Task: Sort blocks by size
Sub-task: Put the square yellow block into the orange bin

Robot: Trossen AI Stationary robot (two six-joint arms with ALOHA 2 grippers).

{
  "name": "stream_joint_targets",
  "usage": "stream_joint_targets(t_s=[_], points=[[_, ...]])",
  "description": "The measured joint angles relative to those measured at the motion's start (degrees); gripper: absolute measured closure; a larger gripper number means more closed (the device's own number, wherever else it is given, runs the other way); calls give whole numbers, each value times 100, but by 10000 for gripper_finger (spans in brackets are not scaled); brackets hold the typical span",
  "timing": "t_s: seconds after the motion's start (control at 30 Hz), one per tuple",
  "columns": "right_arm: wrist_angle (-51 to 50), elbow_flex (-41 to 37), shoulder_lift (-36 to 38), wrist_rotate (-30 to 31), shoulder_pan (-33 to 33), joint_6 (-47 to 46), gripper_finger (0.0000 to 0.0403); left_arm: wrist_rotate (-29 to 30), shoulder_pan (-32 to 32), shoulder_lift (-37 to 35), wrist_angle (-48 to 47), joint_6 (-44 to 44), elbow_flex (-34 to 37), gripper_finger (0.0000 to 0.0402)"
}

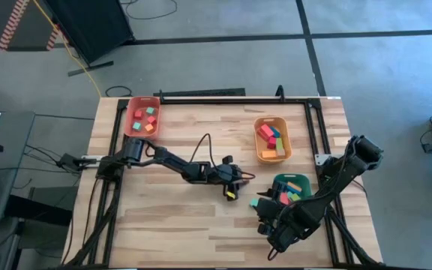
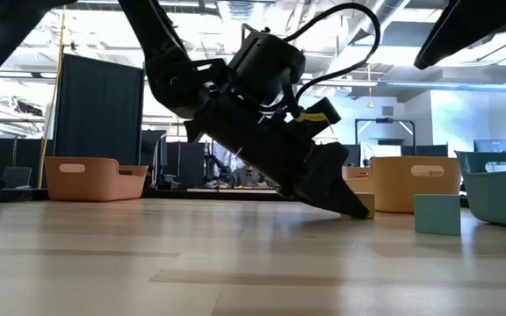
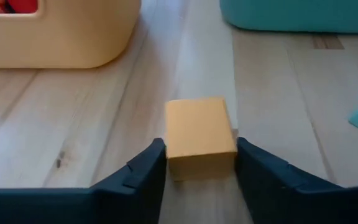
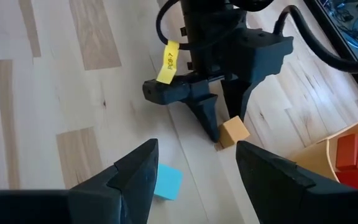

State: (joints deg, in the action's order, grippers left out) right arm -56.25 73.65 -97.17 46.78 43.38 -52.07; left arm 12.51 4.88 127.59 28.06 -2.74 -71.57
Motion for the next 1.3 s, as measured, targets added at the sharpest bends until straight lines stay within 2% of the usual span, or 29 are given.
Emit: stream_joint_targets(t_s=[0.23, 0.43, 0.57, 0.73, 0.93, 1.1, 1.3], points=[[16, 0, 0, 133, -13, 2, 148, -48, -88, 0, 210, 14, 4, 273], [14, 0, 0, 133, -11, 1, 148, -246, -109, -5, 70, 189, 4, 275], [16, 0, 0, 133, -11, 0, 148, -279, -109, -199, -556, 531, -2, 275], [16, 0, -2, 133, -11, -2, 148, -142, -118, -758, -1908, 1117, 1, 275], [9, 0, -2, 133, 7, -21, 148, 704, -192, -1834, -4240, 1941, 15, 275], [-5, 0, -2, 133, 9, -39, 148, 1375, -525, -2806, -6330, 1776, 15, 275], [4, 0, -2, 133, 9, -42, 148, 1482, -1411, -4006, -8285, 1242, 244, 275]])
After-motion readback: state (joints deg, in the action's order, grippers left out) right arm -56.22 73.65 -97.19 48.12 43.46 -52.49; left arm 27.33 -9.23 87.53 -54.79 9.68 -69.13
